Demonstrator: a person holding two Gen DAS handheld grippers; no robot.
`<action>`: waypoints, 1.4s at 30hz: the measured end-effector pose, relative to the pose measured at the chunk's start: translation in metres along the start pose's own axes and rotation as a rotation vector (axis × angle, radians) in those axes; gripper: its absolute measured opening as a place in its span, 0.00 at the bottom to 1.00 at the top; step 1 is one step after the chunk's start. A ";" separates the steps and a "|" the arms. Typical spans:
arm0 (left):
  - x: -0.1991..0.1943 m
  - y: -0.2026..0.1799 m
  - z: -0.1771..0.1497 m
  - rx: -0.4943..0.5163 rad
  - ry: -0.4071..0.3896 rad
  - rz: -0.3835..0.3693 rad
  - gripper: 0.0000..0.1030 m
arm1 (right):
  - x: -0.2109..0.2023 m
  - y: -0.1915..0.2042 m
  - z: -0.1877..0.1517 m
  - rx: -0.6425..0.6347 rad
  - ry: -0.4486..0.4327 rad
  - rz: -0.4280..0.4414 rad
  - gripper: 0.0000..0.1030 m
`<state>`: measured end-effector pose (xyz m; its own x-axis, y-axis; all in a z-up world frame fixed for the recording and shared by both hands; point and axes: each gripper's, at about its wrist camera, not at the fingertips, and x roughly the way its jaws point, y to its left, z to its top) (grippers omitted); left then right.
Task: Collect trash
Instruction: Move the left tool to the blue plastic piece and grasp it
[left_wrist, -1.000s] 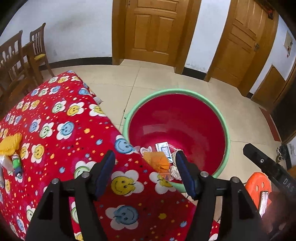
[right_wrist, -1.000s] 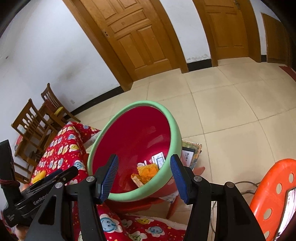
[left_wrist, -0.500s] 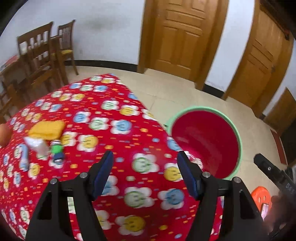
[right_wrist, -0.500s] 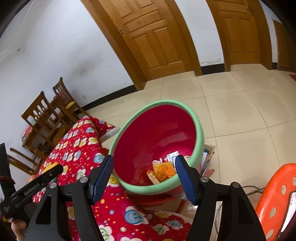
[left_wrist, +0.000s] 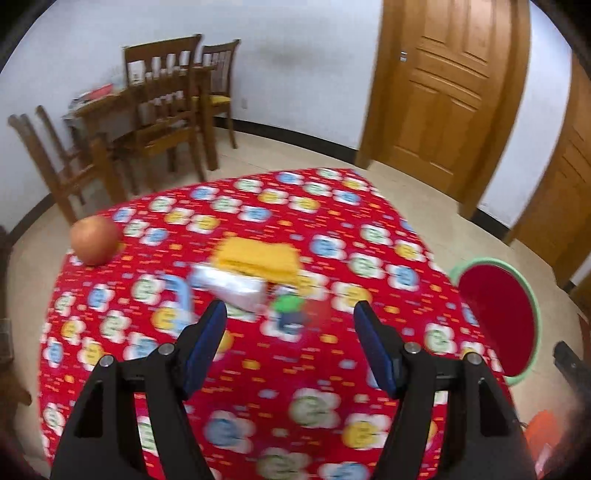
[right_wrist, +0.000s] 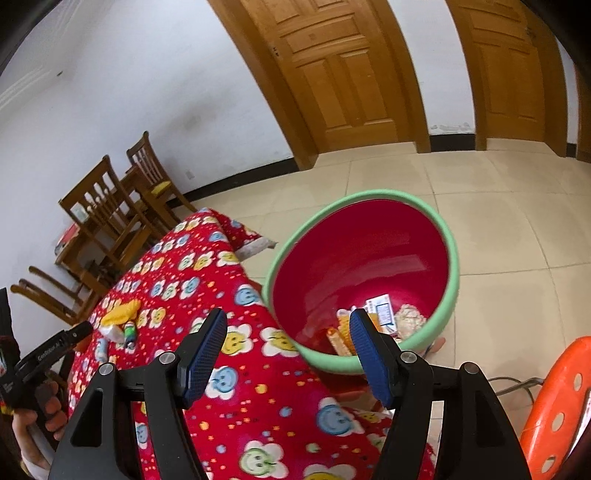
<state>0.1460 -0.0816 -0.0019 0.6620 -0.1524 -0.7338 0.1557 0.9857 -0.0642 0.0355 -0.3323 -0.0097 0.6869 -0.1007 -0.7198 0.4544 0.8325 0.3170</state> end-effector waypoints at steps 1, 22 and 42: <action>0.000 0.007 0.001 -0.004 -0.002 0.013 0.69 | 0.001 0.003 0.000 -0.005 0.002 0.002 0.68; 0.074 0.093 -0.014 -0.115 0.133 0.087 0.40 | 0.019 0.075 -0.009 -0.146 0.050 0.005 0.68; 0.072 0.111 -0.024 -0.158 0.086 -0.010 0.16 | 0.093 0.186 -0.033 -0.367 0.146 0.071 0.68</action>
<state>0.1932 0.0188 -0.0782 0.5946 -0.1617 -0.7876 0.0402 0.9843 -0.1718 0.1653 -0.1687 -0.0377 0.6095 0.0209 -0.7925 0.1577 0.9765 0.1470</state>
